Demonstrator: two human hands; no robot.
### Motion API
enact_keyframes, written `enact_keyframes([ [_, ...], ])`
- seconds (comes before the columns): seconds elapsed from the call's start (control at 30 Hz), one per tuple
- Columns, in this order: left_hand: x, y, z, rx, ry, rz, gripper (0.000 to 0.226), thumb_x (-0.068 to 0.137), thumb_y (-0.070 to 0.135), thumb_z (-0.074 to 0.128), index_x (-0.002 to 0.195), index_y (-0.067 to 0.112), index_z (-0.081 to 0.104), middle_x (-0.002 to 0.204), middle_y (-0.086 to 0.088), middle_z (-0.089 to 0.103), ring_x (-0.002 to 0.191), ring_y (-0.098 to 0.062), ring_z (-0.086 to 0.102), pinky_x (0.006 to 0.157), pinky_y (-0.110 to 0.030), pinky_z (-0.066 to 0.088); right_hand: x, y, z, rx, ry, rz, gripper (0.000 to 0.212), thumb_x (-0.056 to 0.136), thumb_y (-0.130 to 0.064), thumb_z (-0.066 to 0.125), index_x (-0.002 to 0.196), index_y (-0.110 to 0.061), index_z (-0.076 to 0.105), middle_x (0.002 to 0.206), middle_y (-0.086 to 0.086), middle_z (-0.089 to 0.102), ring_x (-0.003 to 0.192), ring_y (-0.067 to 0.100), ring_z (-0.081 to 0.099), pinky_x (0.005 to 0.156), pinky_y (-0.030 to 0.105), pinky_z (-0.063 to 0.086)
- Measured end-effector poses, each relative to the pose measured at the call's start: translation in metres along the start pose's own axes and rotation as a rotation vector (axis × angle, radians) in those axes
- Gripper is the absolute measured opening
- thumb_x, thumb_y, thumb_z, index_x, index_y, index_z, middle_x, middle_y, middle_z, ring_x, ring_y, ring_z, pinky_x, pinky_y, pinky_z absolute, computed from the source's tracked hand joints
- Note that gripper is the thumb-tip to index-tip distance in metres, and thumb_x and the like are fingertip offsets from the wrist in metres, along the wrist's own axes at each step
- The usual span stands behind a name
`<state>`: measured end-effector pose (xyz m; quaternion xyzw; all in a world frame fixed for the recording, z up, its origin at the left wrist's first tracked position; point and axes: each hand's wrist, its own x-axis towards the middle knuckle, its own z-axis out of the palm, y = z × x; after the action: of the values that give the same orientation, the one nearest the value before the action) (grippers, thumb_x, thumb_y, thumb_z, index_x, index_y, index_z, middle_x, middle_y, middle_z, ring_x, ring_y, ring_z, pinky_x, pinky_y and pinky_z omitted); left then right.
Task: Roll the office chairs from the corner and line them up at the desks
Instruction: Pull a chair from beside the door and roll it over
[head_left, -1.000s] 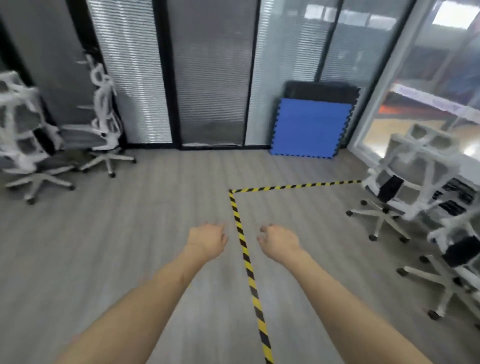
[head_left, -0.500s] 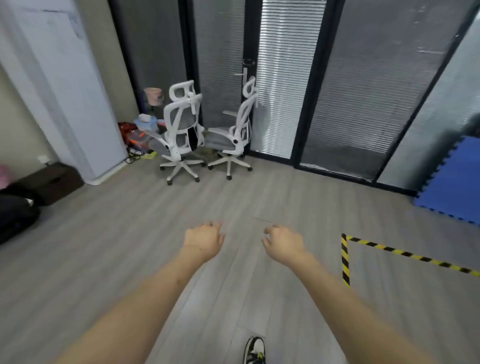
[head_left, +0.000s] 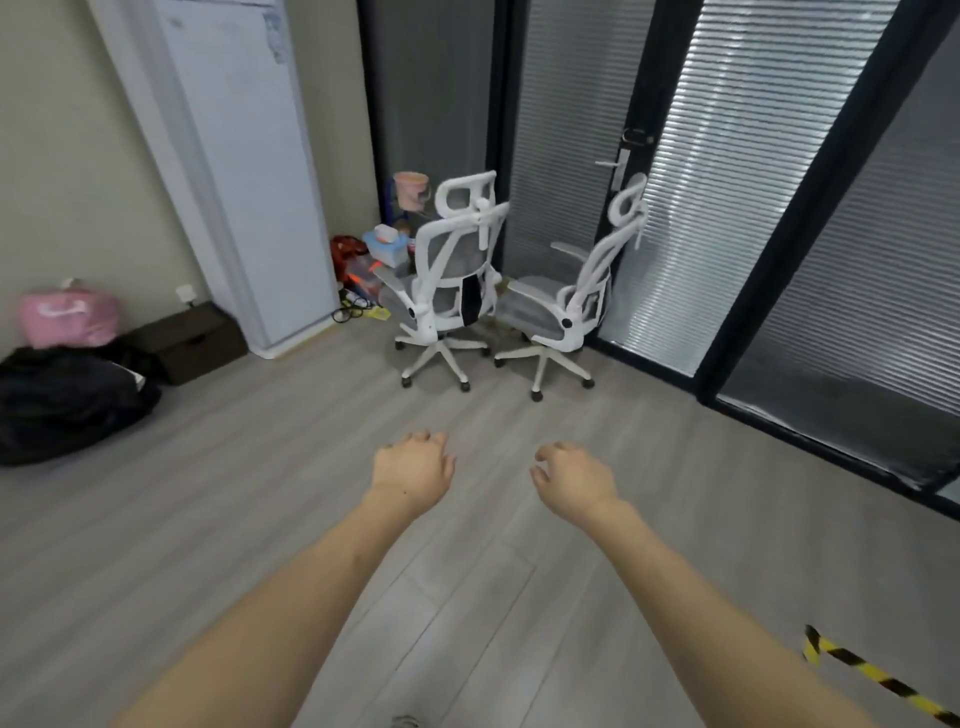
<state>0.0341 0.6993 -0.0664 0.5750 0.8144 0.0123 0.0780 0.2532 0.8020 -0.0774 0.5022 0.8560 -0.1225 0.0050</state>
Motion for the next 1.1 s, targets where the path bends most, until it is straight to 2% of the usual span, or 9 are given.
enact_keyframes([
  [0.2, 0.163, -0.053, -0.013, 0.014, 0.025, -0.040, 0.043, 0.107, 0.045, 0.038, 0.141, 0.023, 0.051, 0.138, -0.007, 0.057, 0.128, -0.031, 0.055, 0.100, -0.043, 0.044, 0.179, -0.004, -0.014, -0.011, 0.036, -0.014, 0.040, 0.105, -0.038, 0.043, 0.137, -0.022, 0.060, 0.134, 0.005, 0.058, 0.123, 0.030, 0.056, 0.092, 0.041, 0.049],
  [0.3, 0.246, -0.070, -0.025, -0.003, 0.009, -0.030, 0.043, 0.107, 0.044, 0.036, 0.142, 0.022, 0.050, 0.139, -0.007, 0.056, 0.128, -0.032, 0.054, 0.100, -0.044, 0.043, 0.259, -0.006, -0.028, -0.002, 0.054, 0.026, 0.037, 0.103, -0.036, 0.045, 0.129, -0.019, 0.064, 0.130, 0.007, 0.059, 0.121, 0.032, 0.056, 0.090, 0.043, 0.050],
  [0.5, 0.394, -0.080, -0.053, 0.011, -0.017, 0.029, 0.042, 0.108, 0.044, 0.034, 0.139, 0.021, 0.050, 0.138, -0.007, 0.055, 0.128, -0.030, 0.054, 0.099, -0.043, 0.044, 0.399, -0.001, -0.057, 0.020, 0.085, 0.061, 0.030, 0.101, -0.038, 0.047, 0.114, -0.020, 0.067, 0.122, 0.006, 0.060, 0.118, 0.031, 0.056, 0.084, 0.040, 0.049],
  [0.67, 0.499, -0.070, -0.064, 0.027, -0.033, 0.059, 0.043, 0.108, 0.043, 0.034, 0.142, 0.021, 0.048, 0.139, -0.006, 0.054, 0.129, -0.029, 0.052, 0.098, -0.042, 0.045, 0.497, 0.021, -0.070, 0.028, 0.086, 0.082, 0.029, 0.101, -0.038, 0.047, 0.113, -0.020, 0.067, 0.119, 0.004, 0.060, 0.116, 0.031, 0.057, 0.084, 0.039, 0.049],
  [0.9, 0.652, -0.059, -0.069, 0.044, -0.015, 0.003, 0.042, 0.108, 0.044, 0.033, 0.139, 0.021, 0.050, 0.137, -0.007, 0.055, 0.127, -0.030, 0.053, 0.093, -0.045, 0.046, 0.662, 0.060, -0.087, -0.011, 0.144, -0.035, 0.031, 0.101, -0.036, 0.048, 0.118, -0.021, 0.069, 0.122, 0.003, 0.065, 0.113, 0.028, 0.060, 0.082, 0.038, 0.049],
  [1.0, 0.720, -0.053, -0.076, 0.042, 0.011, -0.075, 0.042, 0.108, 0.045, 0.033, 0.138, 0.021, 0.051, 0.136, -0.006, 0.056, 0.125, -0.031, 0.055, 0.094, -0.045, 0.046, 0.740, 0.079, -0.101, 0.010, 0.133, -0.098, 0.034, 0.101, -0.038, 0.048, 0.124, -0.023, 0.069, 0.124, 0.003, 0.064, 0.116, 0.028, 0.060, 0.087, 0.039, 0.052],
  [1.1, 0.774, -0.043, -0.083, 0.024, -0.004, -0.148, 0.043, 0.108, 0.045, 0.033, 0.141, 0.021, 0.048, 0.135, -0.007, 0.056, 0.123, -0.031, 0.056, 0.093, -0.044, 0.046, 0.807, 0.092, -0.119, 0.008, 0.117, -0.172, 0.031, 0.101, -0.037, 0.047, 0.119, -0.022, 0.069, 0.119, 0.002, 0.065, 0.113, 0.029, 0.061, 0.082, 0.038, 0.048],
])
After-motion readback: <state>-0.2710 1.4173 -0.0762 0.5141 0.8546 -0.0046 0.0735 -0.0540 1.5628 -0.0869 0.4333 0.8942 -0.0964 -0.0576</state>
